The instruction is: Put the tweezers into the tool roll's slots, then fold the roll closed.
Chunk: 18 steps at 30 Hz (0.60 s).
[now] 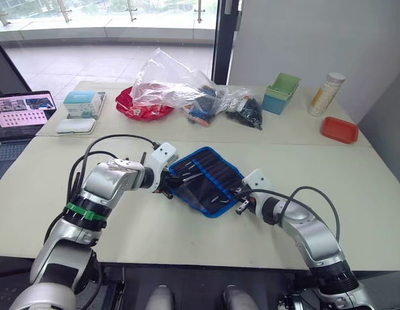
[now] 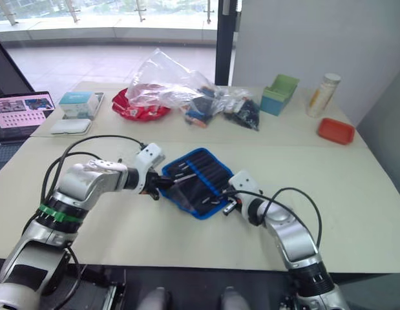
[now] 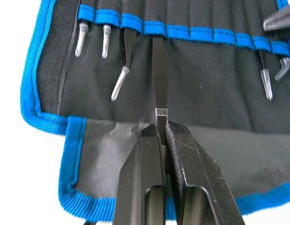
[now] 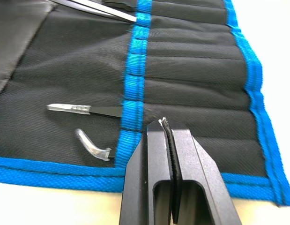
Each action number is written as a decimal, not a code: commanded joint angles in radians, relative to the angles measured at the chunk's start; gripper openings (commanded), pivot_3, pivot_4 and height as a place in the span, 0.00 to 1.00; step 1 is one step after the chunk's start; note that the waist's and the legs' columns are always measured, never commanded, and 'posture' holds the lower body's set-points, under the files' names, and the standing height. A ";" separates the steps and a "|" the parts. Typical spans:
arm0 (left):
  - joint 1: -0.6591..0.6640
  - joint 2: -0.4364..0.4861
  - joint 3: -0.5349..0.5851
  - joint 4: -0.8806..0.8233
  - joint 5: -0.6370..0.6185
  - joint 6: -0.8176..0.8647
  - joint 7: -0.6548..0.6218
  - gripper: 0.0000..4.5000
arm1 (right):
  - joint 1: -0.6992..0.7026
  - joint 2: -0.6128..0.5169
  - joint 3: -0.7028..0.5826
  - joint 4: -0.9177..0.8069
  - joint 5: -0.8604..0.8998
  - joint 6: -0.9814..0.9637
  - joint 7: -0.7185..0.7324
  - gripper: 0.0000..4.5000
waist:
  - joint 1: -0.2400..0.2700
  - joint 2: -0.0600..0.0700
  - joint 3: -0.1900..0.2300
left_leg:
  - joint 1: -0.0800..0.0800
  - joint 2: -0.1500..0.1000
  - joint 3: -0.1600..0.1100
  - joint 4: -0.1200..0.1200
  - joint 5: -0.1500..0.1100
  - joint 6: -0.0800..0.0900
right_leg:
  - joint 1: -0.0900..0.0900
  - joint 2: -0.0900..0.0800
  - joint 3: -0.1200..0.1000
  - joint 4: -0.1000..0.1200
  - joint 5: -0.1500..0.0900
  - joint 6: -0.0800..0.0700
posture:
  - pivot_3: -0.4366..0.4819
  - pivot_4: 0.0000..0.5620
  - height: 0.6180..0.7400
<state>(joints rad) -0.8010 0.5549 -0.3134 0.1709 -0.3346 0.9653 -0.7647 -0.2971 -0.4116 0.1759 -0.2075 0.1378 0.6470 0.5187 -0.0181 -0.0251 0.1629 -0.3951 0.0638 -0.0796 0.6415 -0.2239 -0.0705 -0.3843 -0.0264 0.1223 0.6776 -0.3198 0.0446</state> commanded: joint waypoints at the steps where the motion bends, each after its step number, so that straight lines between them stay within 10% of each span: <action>1: -0.038 -0.074 -0.046 0.102 0.059 -0.082 -0.017 0.00 | 0.032 0.019 0.061 0.021 -0.009 0.057 0.004 0.01 | 0.001 0.000 0.000 | 0.000 0.000 0.000 0.000 0.000 0.000 | 0.000 0.000 0.000 0.000 0.000 0.000 | 0.48 0.27 1.00; 18: -0.224 -0.322 0.014 0.649 0.237 -0.426 -0.069 0.00 | 0.068 0.040 0.061 -0.041 -0.028 0.122 -0.020 0.01 | 0.004 0.000 -0.001 | -0.001 -0.001 0.000 0.000 0.000 0.000 | 0.000 0.000 0.000 -0.001 0.000 0.000 | 0.48 0.27 1.00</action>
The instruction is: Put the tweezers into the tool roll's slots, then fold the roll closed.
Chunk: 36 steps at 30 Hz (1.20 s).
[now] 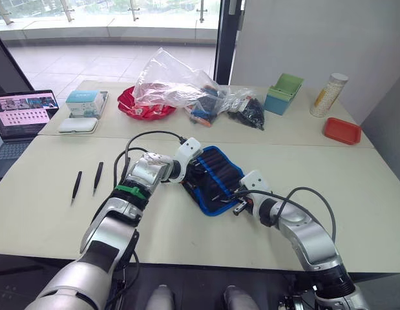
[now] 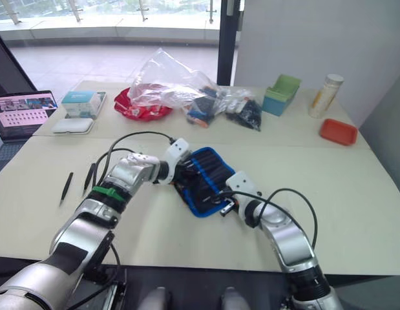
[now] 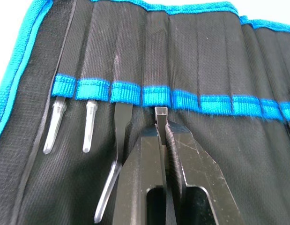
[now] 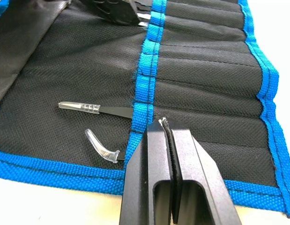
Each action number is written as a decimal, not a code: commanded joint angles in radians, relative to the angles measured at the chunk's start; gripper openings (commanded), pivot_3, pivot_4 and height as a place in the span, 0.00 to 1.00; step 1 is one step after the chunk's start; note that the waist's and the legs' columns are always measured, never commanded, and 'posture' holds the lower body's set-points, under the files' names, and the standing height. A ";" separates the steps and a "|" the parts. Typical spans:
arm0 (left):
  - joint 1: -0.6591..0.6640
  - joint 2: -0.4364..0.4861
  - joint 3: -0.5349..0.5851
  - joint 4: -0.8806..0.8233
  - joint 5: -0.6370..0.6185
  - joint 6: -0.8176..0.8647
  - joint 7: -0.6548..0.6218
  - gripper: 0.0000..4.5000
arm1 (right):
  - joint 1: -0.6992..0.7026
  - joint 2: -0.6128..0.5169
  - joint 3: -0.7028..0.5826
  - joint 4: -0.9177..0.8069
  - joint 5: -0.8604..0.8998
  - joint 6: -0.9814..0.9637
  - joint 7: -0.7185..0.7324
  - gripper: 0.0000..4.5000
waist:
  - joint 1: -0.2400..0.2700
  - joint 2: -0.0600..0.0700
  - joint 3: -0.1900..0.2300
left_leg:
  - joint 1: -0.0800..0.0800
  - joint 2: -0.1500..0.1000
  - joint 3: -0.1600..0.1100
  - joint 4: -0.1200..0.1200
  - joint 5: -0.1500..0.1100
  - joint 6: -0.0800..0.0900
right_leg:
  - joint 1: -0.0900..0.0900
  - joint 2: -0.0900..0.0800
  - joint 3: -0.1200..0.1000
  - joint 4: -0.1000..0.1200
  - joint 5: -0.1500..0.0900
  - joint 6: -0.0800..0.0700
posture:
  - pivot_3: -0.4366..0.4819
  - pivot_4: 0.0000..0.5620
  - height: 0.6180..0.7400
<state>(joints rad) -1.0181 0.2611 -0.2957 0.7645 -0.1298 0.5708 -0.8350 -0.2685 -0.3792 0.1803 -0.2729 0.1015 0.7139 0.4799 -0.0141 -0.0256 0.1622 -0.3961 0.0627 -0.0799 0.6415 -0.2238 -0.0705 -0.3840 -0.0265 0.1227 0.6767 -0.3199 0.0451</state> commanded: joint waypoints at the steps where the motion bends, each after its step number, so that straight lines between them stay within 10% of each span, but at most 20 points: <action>1: -0.008 -0.031 0.001 0.066 0.039 -0.041 -0.003 0.00 | 0.039 0.007 0.056 0.024 0.008 0.055 0.018 0.01 | 0.001 0.000 0.000 | 0.000 0.000 0.000 0.000 0.000 0.000 | 0.000 0.000 0.000 0.000 0.000 0.000 | 0.48 0.27 1.00; 5: 0.006 -0.020 0.021 0.053 0.049 -0.045 -0.021 0.00 | 0.041 0.010 0.046 0.030 0.001 0.056 0.004 0.01 | 0.000 0.000 0.000 | 0.001 -0.001 -0.001 0.000 0.000 0.000 | 0.001 0.000 0.000 0.000 0.000 0.000 | 0.48 0.27 1.00; 19: 0.381 0.284 0.383 -0.721 -0.218 0.170 -0.093 0.99 | 0.014 0.026 0.031 0.095 -0.024 0.045 -0.043 0.00 | -0.033 0.001 0.000 | 0.000 0.001 -0.002 -0.002 0.000 0.000 | -0.002 0.001 0.000 0.003 0.000 0.000 | 0.48 0.27 1.00; 28: 0.955 0.355 0.878 -1.042 -0.326 0.061 0.012 0.99 | 0.019 0.010 0.032 0.103 -0.012 0.042 -0.018 0.00 | -0.038 0.000 0.000 | 0.002 0.002 -0.001 -0.003 0.000 -0.001 | -0.002 0.000 0.000 0.002 0.000 0.000 | 0.48 0.27 1.00; 36: 1.408 0.167 1.202 -1.141 -0.408 -0.097 0.077 0.99 | 0.040 0.005 0.015 0.118 0.000 -0.002 0.008 0.00 | -0.026 -0.010 -0.007 | 0.003 0.004 0.000 -0.010 0.001 -0.002 | 0.002 -0.001 -0.001 -0.012 0.000 -0.001 | 0.48 0.27 1.00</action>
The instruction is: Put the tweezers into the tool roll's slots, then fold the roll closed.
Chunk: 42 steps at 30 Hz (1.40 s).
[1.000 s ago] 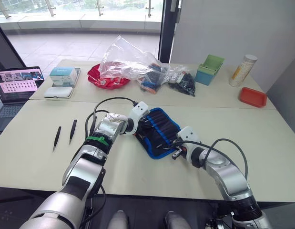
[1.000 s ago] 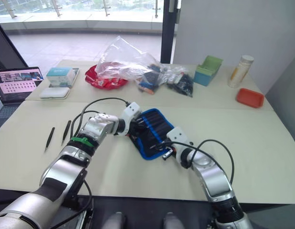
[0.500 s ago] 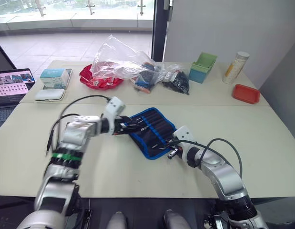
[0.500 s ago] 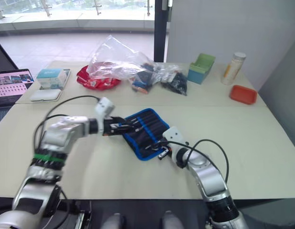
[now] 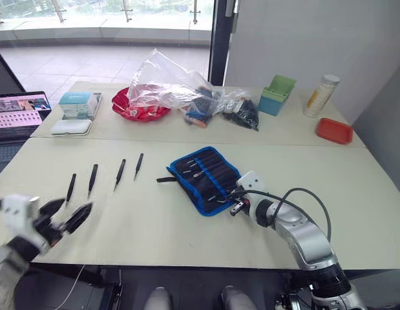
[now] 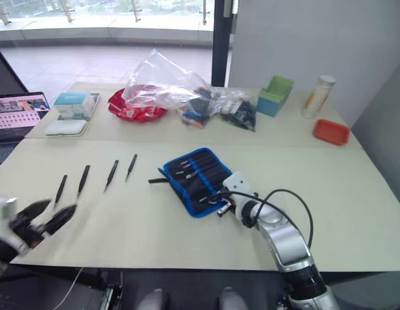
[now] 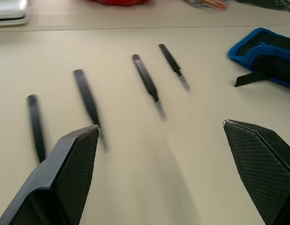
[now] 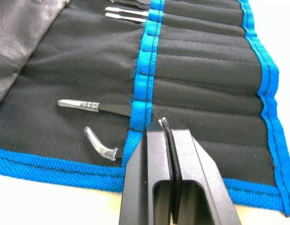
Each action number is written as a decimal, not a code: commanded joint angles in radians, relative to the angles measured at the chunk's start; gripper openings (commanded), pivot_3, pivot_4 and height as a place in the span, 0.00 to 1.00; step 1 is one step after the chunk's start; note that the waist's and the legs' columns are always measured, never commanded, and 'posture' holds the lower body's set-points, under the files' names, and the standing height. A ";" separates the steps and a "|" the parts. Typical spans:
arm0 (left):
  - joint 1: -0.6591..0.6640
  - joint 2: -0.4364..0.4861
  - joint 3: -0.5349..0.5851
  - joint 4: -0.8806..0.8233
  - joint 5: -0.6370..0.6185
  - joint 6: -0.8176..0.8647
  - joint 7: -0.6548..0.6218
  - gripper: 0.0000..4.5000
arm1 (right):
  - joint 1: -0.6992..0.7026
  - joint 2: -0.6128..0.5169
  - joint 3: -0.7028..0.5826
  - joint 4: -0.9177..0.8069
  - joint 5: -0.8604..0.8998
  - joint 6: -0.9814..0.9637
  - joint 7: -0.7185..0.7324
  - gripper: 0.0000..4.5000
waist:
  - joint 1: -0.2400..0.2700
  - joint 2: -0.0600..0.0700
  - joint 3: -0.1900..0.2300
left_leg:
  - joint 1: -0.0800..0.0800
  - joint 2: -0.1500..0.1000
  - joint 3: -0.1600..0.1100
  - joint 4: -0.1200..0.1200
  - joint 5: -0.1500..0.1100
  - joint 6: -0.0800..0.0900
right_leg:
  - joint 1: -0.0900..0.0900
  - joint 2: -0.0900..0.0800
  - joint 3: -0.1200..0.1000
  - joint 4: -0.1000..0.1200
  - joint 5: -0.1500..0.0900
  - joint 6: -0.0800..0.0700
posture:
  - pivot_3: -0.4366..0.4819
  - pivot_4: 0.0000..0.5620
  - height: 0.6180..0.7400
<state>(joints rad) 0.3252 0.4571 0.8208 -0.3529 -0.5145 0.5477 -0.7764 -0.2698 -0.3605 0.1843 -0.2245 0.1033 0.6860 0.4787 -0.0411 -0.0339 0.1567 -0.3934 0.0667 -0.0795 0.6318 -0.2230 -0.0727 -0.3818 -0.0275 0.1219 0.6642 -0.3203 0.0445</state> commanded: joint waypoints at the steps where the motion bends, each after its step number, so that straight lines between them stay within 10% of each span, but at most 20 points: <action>1: 0.096 -0.043 0.105 -0.023 -0.032 -0.086 0.028 0.99 | 0.041 -0.015 0.012 0.071 -0.002 0.025 0.013 0.00 | 0.003 -0.004 -0.002 | 0.001 0.000 0.000 -0.001 0.000 0.000 | 0.000 0.000 0.000 0.000 0.000 -0.001 | 0.48 0.27 1.00; 12: 0.199 -0.083 0.099 -0.029 -0.070 -0.118 0.130 0.99 | 0.011 -0.011 0.022 0.107 -0.006 0.011 0.046 0.00 | -0.003 -0.009 -0.005 | 0.010 0.001 0.000 -0.006 0.000 0.000 | 0.009 0.000 -0.001 -0.004 -0.003 -0.003 | 0.48 0.27 1.00; 35: -0.336 0.037 -0.289 0.503 0.184 -0.194 0.376 0.99 | -0.008 0.017 -0.001 0.076 -0.004 0.027 0.007 0.00 | 0.000 0.005 -0.010 | 0.013 0.000 0.000 -0.006 0.000 0.000 | 0.011 0.001 0.000 -0.002 -0.003 -0.003 | 0.48 0.27 1.00; 42: -0.361 0.035 -0.310 0.524 0.182 -0.211 0.364 0.53 | -0.014 0.017 -0.008 0.075 -0.005 0.029 0.001 0.00 | 0.002 0.008 -0.010 | 0.013 -0.001 0.000 -0.006 0.000 0.000 | 0.011 0.000 0.000 -0.002 -0.003 -0.002 | 0.48 0.27 1.00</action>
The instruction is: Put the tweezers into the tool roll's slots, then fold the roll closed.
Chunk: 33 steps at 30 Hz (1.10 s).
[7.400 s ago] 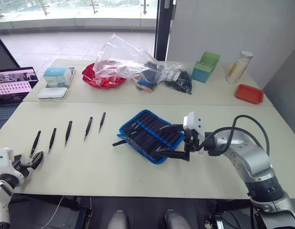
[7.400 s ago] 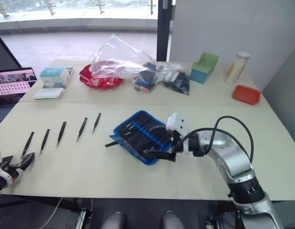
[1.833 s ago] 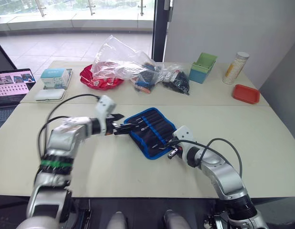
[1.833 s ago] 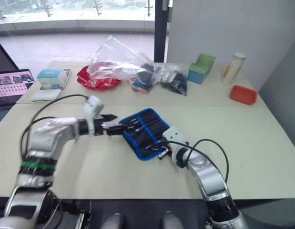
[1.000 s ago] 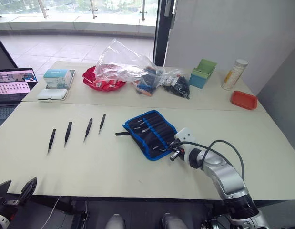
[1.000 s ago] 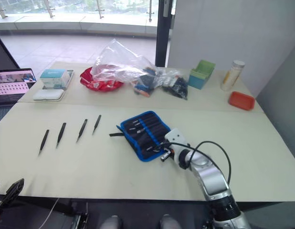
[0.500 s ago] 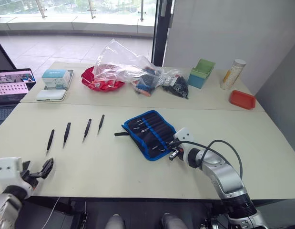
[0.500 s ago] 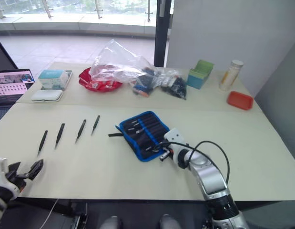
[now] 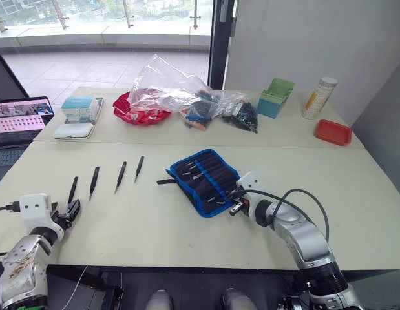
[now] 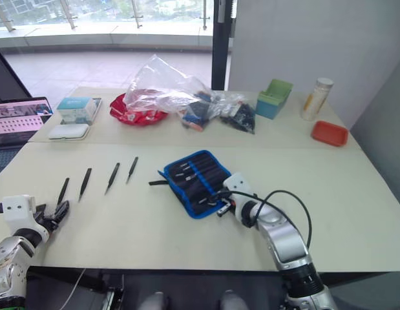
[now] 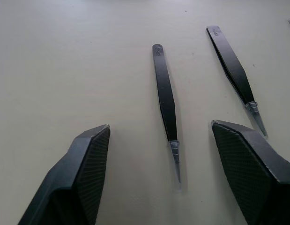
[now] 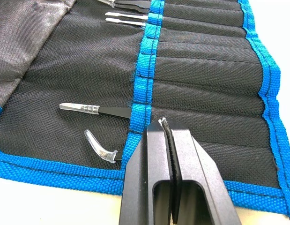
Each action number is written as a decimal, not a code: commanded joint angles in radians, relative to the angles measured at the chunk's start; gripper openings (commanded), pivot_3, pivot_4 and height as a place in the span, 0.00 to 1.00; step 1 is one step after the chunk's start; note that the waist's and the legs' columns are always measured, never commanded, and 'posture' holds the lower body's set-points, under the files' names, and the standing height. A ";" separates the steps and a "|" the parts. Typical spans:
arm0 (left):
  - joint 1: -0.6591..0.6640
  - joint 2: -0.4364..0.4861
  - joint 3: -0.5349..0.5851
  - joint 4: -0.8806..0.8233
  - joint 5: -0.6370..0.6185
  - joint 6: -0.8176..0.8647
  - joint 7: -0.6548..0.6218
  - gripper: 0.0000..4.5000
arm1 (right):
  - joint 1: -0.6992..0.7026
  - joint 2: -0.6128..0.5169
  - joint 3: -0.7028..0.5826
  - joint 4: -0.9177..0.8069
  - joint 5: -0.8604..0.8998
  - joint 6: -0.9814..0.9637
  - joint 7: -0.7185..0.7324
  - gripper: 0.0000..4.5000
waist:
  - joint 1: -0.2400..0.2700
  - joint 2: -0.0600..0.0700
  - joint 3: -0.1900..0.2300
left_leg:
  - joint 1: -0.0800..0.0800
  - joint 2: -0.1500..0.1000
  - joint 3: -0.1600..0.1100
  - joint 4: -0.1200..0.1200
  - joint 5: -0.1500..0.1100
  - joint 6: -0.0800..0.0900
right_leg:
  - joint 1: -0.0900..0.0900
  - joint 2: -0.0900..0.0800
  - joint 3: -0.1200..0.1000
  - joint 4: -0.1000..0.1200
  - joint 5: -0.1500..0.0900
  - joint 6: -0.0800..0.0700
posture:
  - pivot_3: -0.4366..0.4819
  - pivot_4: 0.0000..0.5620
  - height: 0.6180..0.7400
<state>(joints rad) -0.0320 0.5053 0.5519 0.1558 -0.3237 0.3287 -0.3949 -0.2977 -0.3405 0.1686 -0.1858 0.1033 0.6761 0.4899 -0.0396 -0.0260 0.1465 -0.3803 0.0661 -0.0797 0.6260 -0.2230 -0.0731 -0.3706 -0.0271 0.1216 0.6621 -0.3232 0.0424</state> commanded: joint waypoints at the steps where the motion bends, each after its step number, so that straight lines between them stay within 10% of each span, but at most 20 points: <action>1: -0.008 -0.013 -0.040 0.017 -0.010 0.011 -0.014 0.47 | 0.012 -0.003 0.007 0.039 -0.006 0.039 -0.010 0.00 | 0.000 0.000 0.000 | 0.000 0.000 0.000 0.000 0.000 0.000 | 0.000 0.000 0.000 0.000 0.000 0.000 | 0.48 0.27 1.00; 7: -0.011 -0.008 -0.042 0.013 -0.010 0.027 -0.015 0.01 | 0.015 -0.003 0.005 0.037 -0.006 0.039 -0.013 0.00 | 0.000 0.000 0.000 | 0.000 0.000 0.000 0.000 0.000 0.000 | 0.000 0.000 0.000 0.000 0.000 0.000 | 0.48 0.27 1.00; 21: -0.117 0.089 0.053 -0.301 -0.147 0.215 0.058 0.01 | 0.016 0.006 0.013 0.039 -0.010 0.035 -0.020 0.00 | -0.003 -0.013 0.007 | -0.003 0.002 -0.001 0.000 0.000 0.000 | -0.003 0.001 -0.001 0.001 0.000 0.000 | 0.48 0.27 1.00; 33: -0.550 0.056 -0.424 -0.304 -0.279 0.581 -0.072 0.01 | -0.027 0.049 0.030 0.084 -0.017 0.030 -0.040 0.00 | -0.009 -0.015 0.009 | -0.003 0.001 -0.001 0.000 0.001 -0.001 | -0.002 0.002 -0.001 0.000 0.000 0.001 | 0.48 0.27 1.00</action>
<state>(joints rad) -0.5350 0.5754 0.2166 -0.1711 -0.6203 0.9014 -0.4248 -0.3372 -0.2990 0.1792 -0.1475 0.1010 0.6816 0.4706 -0.0482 -0.0413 0.1554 -0.3834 0.0669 -0.0805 0.6263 -0.2224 -0.0741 -0.3727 -0.0253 0.1210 0.6624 -0.3228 0.0432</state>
